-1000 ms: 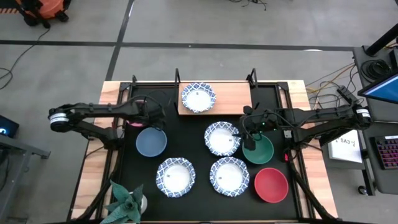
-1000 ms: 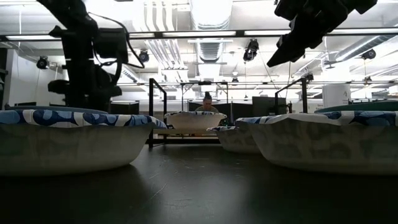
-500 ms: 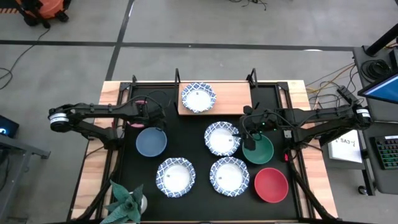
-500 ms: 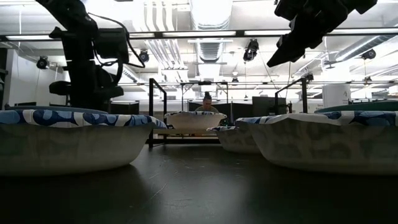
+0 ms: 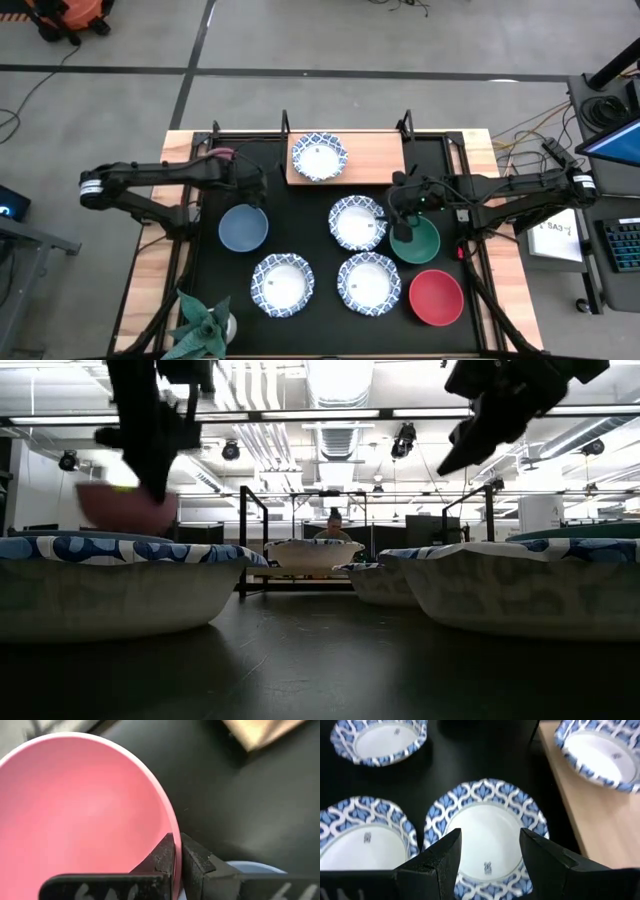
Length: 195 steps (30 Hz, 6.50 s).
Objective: Place and stack bowls onto a shelf
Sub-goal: Put the pink bowl on the shelf, then stack the blue bowl on top of the pink bowl on the shelf
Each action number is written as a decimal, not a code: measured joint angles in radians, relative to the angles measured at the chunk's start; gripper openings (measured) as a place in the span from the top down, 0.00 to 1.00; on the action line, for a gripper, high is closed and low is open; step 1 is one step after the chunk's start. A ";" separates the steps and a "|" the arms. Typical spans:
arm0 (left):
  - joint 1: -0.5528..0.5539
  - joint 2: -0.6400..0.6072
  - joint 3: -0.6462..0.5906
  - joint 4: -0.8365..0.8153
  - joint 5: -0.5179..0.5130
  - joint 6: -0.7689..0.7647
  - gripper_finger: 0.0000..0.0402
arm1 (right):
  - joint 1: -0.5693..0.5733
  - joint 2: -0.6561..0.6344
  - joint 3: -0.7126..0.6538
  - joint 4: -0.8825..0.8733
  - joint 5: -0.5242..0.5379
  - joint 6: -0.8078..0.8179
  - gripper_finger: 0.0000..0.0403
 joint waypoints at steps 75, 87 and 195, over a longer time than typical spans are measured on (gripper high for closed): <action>-0.018 0.969 0.709 1.218 0.020 0.922 0.89 | 0.107 -0.477 -0.181 0.164 -0.106 -0.086 0.53; 0.007 0.970 0.709 1.219 0.077 0.896 0.78 | 0.107 -0.477 -0.181 0.165 -0.105 -0.086 0.53; -0.362 0.350 0.095 0.092 0.408 -0.285 0.56 | 0.077 -0.187 -0.048 -0.052 0.341 0.055 0.98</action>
